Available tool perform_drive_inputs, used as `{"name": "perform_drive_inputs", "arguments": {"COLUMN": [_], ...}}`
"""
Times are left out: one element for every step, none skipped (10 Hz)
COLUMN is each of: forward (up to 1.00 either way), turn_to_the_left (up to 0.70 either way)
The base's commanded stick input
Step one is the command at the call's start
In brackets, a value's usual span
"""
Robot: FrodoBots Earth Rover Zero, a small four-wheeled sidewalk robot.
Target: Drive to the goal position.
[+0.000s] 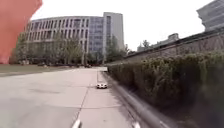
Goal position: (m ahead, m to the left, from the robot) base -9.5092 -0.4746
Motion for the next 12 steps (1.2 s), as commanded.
{"name": "perform_drive_inputs", "arguments": {"forward": [0.00,0.00,0.00,0.00,0.00,0.00,0.00,0.00,0.00,0.00,0.00,0.00], "turn_to_the_left": [0.70,0.70,0.70,0.70,0.70,0.70,0.70,0.70,0.70,0.70,0.70,0.70]}}
